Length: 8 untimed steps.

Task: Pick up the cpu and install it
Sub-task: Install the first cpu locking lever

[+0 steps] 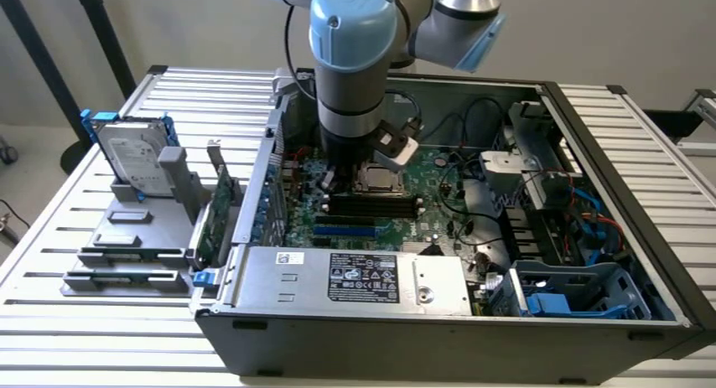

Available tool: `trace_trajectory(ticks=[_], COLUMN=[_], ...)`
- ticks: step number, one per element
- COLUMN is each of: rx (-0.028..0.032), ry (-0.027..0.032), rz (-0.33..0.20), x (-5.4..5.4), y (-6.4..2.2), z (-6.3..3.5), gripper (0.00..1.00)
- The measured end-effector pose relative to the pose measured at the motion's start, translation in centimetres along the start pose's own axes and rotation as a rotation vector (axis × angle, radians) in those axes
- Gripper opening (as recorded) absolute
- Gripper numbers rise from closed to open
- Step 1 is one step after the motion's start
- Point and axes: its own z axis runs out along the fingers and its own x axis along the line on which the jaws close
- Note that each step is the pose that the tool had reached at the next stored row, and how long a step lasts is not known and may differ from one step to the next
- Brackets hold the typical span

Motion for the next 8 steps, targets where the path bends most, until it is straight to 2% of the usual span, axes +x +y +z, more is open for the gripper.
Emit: trace_trajectory(ticks=[8], rx=[-0.0001], ry=[0.0001], rz=[0.000], x=[0.00], y=[-0.67], z=[-1.06], gripper=[0.11])
